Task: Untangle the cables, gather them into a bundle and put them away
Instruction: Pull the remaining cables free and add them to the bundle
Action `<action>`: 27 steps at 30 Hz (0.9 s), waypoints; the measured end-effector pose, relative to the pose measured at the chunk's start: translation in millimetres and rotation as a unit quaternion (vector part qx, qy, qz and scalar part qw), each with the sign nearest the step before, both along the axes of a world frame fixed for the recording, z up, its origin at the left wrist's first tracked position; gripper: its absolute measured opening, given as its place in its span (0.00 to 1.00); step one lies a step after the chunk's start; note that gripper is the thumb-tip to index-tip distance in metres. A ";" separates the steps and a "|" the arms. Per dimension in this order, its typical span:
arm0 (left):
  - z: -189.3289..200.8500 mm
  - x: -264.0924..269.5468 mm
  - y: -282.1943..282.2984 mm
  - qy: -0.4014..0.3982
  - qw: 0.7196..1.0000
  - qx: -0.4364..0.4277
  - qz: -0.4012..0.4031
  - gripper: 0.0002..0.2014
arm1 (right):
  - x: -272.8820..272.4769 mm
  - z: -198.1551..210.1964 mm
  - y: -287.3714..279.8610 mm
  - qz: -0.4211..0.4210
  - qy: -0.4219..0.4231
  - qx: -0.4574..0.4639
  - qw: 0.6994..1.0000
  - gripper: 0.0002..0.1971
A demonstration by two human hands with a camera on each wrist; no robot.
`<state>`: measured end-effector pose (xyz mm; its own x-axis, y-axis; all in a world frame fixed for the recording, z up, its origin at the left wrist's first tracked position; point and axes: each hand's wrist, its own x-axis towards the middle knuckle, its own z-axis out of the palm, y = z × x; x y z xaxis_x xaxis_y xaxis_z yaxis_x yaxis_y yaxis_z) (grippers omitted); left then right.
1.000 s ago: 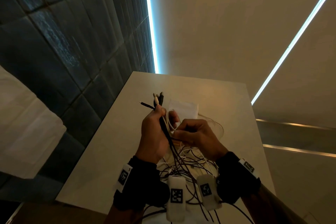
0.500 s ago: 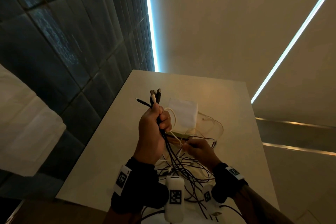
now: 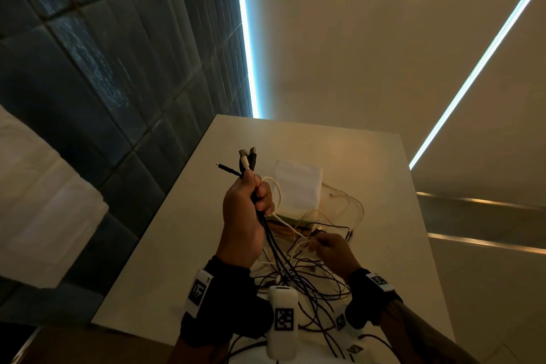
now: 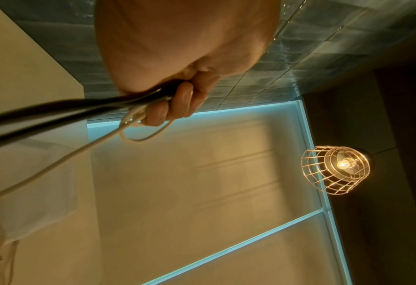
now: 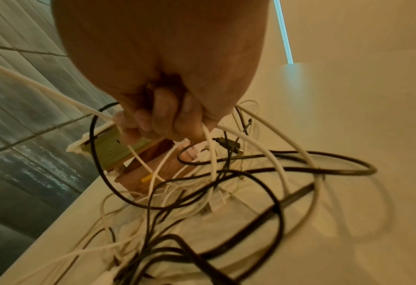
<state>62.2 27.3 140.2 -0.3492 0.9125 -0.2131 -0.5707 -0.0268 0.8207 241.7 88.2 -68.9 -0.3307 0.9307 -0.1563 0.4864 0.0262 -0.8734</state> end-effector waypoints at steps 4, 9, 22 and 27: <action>-2.6 -2.7 3.0 0.015 1.000 -0.009 0.011 0.17 | -6.2 32.8 6.0 -0.086 0.042 -0.017 0.995 0.13; -4.4 2.9 3.9 0.028 0.999 -0.043 0.002 0.17 | -20.2 117.9 9.3 -0.132 0.277 -0.035 0.951 0.09; 7.1 5.7 3.7 -0.041 0.999 -0.016 -0.011 0.17 | -40.1 163.0 -25.7 0.112 0.300 -0.054 0.946 0.05; 3.7 4.5 4.4 -0.042 0.998 0.021 -0.041 0.17 | -24.3 97.4 -22.4 0.082 0.270 -0.111 0.953 0.09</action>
<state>66.7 31.7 143.9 -0.2558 0.9458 -0.2003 -0.6397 -0.0102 0.7685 217.4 65.8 28.5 -0.5569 0.8234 -0.1089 -0.0302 -0.1510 -0.9881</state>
